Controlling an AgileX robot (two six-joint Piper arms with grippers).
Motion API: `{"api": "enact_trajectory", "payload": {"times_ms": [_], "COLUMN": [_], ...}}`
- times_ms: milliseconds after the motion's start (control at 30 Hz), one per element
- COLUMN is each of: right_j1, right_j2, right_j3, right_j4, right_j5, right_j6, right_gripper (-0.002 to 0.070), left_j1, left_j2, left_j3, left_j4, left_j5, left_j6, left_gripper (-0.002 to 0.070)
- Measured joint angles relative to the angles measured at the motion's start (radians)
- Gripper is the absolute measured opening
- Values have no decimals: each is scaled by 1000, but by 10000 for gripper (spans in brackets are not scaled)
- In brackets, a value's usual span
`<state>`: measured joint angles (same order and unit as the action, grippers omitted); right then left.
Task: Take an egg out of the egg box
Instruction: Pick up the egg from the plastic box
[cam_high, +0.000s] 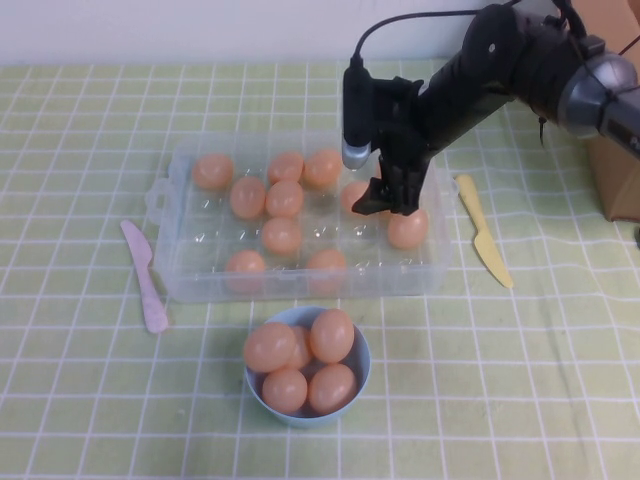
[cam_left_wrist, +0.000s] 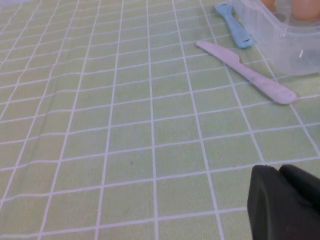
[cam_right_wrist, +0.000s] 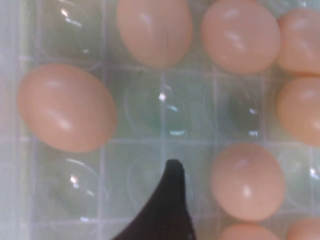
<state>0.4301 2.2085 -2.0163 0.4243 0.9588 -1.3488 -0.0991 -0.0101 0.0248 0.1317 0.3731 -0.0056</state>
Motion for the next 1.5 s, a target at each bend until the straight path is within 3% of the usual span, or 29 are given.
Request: {"api": "enact_trajectory", "payload": {"times_ms": [233, 1500], "right_j1": [0, 0], "right_j2": [29, 139], "right_j3": [0, 0], "right_j4": [40, 20], "right_j5": [-27, -154], "right_j6": [-81, -87], "right_gripper": [622, 622], "left_j1": [0, 0], "left_j2": [0, 0], "left_j3": [0, 0], "left_j4": [0, 0], "left_j5": [0, 0], "left_j6": [0, 0], "left_gripper": [-4, -4]}}
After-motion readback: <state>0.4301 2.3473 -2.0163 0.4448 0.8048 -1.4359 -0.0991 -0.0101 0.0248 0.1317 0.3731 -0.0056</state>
